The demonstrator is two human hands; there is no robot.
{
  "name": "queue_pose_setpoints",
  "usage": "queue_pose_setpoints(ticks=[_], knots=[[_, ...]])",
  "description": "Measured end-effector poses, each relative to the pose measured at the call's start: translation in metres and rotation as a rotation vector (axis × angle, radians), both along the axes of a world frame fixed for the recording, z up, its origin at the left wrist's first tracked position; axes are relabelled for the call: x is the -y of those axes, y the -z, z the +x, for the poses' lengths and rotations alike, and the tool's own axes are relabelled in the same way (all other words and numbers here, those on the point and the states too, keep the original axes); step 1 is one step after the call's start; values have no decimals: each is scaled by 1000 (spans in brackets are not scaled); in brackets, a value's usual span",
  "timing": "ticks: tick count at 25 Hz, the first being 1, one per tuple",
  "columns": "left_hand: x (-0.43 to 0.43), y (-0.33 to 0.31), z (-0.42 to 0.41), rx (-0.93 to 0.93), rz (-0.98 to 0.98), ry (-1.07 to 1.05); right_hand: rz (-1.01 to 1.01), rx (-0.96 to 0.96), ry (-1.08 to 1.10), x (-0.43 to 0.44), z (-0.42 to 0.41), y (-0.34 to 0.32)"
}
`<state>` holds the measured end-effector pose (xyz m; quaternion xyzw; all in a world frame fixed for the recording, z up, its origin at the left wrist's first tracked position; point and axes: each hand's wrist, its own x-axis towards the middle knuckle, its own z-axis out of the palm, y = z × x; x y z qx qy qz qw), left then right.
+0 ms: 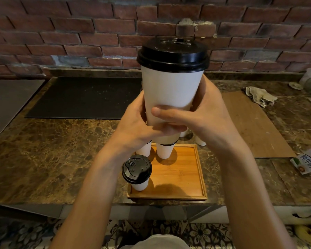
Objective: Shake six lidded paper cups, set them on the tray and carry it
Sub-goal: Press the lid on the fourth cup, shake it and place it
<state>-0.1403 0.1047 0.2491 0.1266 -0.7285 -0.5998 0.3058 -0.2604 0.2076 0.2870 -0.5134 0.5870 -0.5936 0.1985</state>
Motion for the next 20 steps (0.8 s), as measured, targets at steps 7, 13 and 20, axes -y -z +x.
queue_pose_setpoints(ticks=[7, 13, 20], knots=[[-5, 0, -5, -58, -2, -130, 2, -49, 109, 1, 6, -3], [-12, 6, -17, -109, -29, -225, 7, -32, 316, 4, 21, 8], [-10, 6, -16, -94, -32, -165, 19, -82, 343, 3, 15, 5]])
